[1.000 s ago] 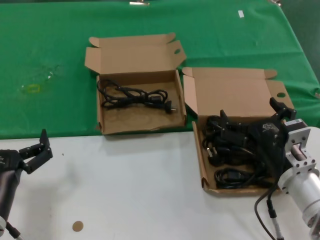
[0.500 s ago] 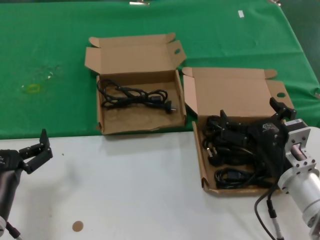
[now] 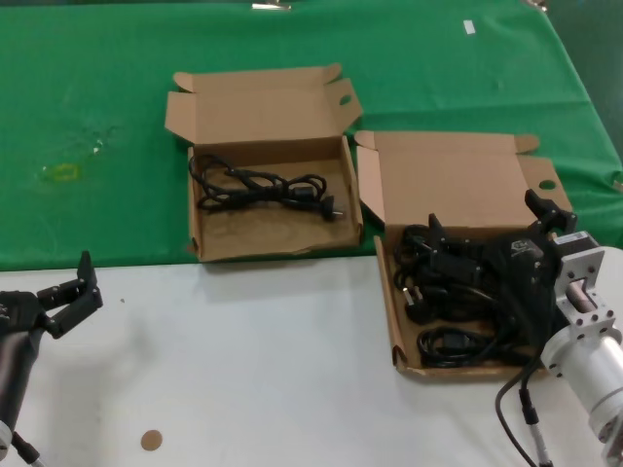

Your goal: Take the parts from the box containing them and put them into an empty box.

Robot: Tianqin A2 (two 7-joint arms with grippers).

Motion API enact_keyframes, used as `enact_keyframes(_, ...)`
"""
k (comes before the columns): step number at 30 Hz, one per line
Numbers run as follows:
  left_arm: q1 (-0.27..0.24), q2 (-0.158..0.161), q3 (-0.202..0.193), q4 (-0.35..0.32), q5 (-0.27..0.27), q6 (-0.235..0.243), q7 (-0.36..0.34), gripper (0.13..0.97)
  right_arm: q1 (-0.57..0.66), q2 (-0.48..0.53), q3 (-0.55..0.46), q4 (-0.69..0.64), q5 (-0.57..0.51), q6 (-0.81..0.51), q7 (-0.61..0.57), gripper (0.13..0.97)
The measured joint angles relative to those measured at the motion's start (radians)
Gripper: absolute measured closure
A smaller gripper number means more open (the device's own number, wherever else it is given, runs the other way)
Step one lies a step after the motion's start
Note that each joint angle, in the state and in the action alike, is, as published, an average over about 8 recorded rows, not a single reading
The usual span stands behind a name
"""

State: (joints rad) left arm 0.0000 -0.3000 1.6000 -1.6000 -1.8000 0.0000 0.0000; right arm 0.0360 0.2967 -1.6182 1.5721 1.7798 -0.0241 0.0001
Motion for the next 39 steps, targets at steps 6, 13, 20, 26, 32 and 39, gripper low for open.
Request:
enact_keyframes(6, 0.0, 0.0, 0.0, 0.0, 0.0, 0.0, 0.0, 0.132, 0.0, 0.0, 0.0, 0.0, 0.0, 0.0, 0.0, 0.129)
enact_keyframes(13, 0.0, 0.0, 0.0, 0.0, 0.0, 0.0, 0.0, 0.132, 0.0, 0.0, 0.0, 0.0, 0.0, 0.0, 0.0, 0.129)
enact_keyframes(20, 0.0, 0.0, 0.0, 0.0, 0.0, 0.0, 0.0, 0.132, 0.0, 0.0, 0.0, 0.0, 0.0, 0.0, 0.0, 0.129)
enact_keyframes(26, 0.0, 0.0, 0.0, 0.0, 0.0, 0.0, 0.0, 0.132, 0.0, 0.0, 0.0, 0.0, 0.0, 0.0, 0.0, 0.129)
enact_keyframes(32, 0.0, 0.0, 0.0, 0.0, 0.0, 0.0, 0.0, 0.132, 0.0, 0.0, 0.0, 0.0, 0.0, 0.0, 0.0, 0.129)
enact_keyframes(39, 0.0, 0.0, 0.0, 0.0, 0.0, 0.0, 0.0, 0.132, 0.0, 0.0, 0.0, 0.0, 0.0, 0.0, 0.0, 0.129)
